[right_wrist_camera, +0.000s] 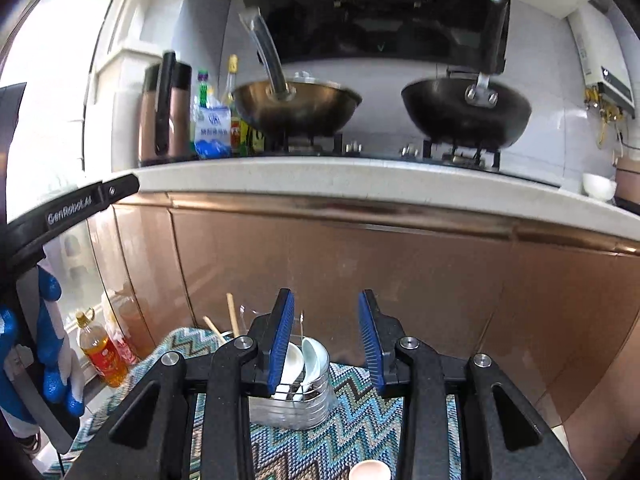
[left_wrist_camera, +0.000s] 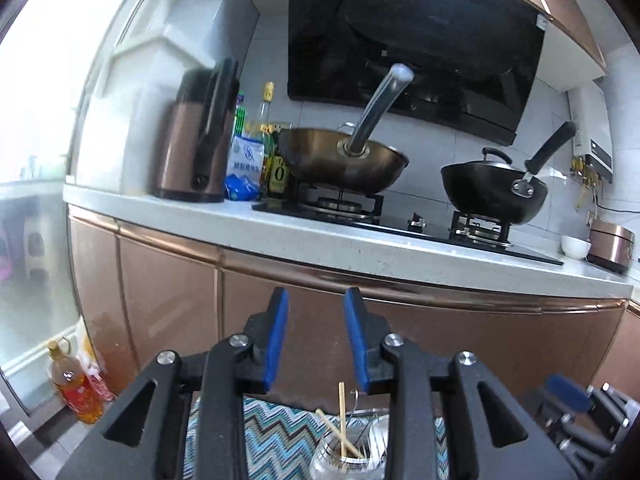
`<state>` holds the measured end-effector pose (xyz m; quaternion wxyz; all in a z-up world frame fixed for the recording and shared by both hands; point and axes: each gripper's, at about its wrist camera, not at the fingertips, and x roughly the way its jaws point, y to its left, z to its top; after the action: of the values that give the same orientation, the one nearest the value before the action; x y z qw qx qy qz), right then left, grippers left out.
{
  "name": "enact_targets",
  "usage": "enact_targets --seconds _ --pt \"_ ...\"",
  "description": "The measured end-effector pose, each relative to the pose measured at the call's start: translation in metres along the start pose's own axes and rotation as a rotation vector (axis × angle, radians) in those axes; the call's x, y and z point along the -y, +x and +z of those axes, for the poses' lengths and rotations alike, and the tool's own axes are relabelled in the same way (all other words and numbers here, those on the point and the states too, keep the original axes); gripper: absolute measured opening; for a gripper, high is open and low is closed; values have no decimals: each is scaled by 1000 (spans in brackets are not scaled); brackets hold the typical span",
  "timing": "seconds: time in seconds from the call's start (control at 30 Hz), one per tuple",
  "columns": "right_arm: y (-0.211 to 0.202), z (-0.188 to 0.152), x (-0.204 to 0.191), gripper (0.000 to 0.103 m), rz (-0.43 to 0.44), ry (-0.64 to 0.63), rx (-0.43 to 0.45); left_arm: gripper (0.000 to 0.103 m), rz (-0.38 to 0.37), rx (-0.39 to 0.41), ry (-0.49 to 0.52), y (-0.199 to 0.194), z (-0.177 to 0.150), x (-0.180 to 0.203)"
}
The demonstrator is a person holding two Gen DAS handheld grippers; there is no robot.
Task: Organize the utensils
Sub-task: 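Withdraw both open tools from the holder back over the utensils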
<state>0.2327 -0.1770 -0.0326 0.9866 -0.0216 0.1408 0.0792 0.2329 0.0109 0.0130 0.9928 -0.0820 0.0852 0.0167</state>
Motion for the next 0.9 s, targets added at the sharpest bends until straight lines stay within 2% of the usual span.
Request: enact_targets --seconds 0.17,0.43,0.57,0.9 --pt "-55 9 0 38 -12 8 56 30 4 5 22 -50 14 -12" --pt "-117 14 -2 39 0 22 123 32 8 0 48 -115 23 -32" --pt "-138 9 0 39 10 35 133 32 -8 -30 58 -135 21 -41" --pt "-172 -6 21 39 -9 64 137 32 -47 -160 44 -149 -7 -57"
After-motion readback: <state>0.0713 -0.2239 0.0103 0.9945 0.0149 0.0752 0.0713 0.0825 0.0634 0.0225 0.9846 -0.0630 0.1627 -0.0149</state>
